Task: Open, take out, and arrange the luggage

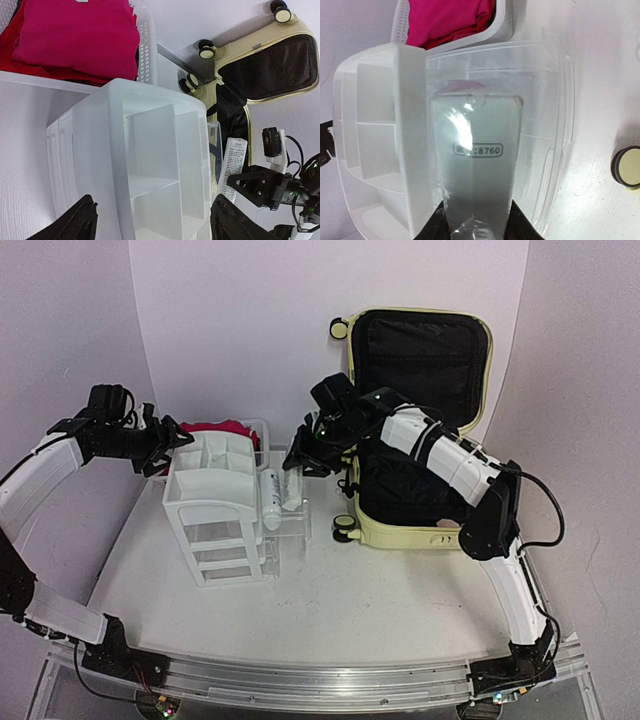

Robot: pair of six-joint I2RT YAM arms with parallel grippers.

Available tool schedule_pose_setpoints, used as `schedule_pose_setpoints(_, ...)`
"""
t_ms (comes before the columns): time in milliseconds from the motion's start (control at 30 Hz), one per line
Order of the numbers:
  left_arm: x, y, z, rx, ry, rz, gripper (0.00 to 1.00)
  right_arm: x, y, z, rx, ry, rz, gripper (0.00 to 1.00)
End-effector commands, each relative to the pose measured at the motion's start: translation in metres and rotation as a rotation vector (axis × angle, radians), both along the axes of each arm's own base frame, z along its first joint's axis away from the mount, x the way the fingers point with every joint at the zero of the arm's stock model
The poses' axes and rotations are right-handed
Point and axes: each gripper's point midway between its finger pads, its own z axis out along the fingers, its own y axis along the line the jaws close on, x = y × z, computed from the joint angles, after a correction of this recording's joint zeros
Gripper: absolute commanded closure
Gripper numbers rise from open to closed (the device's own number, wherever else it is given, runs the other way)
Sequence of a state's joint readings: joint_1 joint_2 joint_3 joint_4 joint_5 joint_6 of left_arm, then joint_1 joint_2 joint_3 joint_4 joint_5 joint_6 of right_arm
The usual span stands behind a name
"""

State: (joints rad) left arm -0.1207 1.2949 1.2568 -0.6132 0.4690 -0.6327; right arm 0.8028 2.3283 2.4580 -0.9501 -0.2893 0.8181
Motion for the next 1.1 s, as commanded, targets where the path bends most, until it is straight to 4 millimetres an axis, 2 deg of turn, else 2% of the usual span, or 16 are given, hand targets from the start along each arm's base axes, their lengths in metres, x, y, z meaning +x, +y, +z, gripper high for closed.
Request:
schedule_pose_setpoints(0, 0.004, 0.002, 0.032, -0.001, -0.08, 0.001, 0.22, 0.012, 0.009, 0.018, 0.037, -0.072, -0.002, 0.57)
schedule_pose_setpoints(200, 0.003, 0.003, 0.052, 0.007, -0.134, 0.006, 0.21, 0.015, 0.007, 0.051, 0.07, -0.154, 0.003, 0.39)
schedule_pose_setpoints(300, 0.0, 0.006, 0.069, 0.033, -0.183, 0.003, 0.2, 0.01, -0.004, 0.072, 0.064, -0.21, 0.017, 0.35)
schedule_pose_setpoints(367, -0.003, 0.007, 0.078, 0.047, -0.204, -0.001, 0.19, 0.005, -0.016, 0.079, 0.032, -0.246, 0.026, 0.31)
schedule_pose_setpoints(467, -0.01, 0.006, 0.075, 0.06, -0.177, -0.023, 0.21, -0.002, -0.041, 0.07, -0.064, -0.286, 0.046, 0.3)
schedule_pose_setpoints(567, -0.02, 0.006, 0.06, 0.078, -0.15, -0.049, 0.23, -0.004, -0.08, 0.053, -0.24, -0.367, 0.06, 0.3)
schedule_pose_setpoints(600, -0.024, 0.006, 0.056, 0.09, -0.152, -0.057, 0.23, -0.006, -0.094, 0.056, -0.292, -0.41, 0.063, 0.31)
schedule_pose_setpoints(700, -0.032, 0.009, 0.042, 0.129, -0.152, -0.073, 0.23, -0.011, -0.115, 0.022, -0.412, -0.411, 0.126, 0.31)
schedule_pose_setpoints(767, -0.034, 0.008, 0.032, 0.146, -0.145, -0.098, 0.22, -0.011, -0.114, 0.004, -0.439, -0.389, 0.158, 0.28)
schedule_pose_setpoints(867, -0.036, 0.004, 0.019, 0.155, -0.127, -0.139, 0.22, -0.011, -0.103, -0.012, -0.408, -0.347, 0.163, 0.25)
schedule_pose_setpoints(1067, -0.033, -0.006, -0.001, 0.128, -0.076, -0.202, 0.25, -0.015, -0.056, -0.033, -0.315, -0.302, 0.241, 0.25)
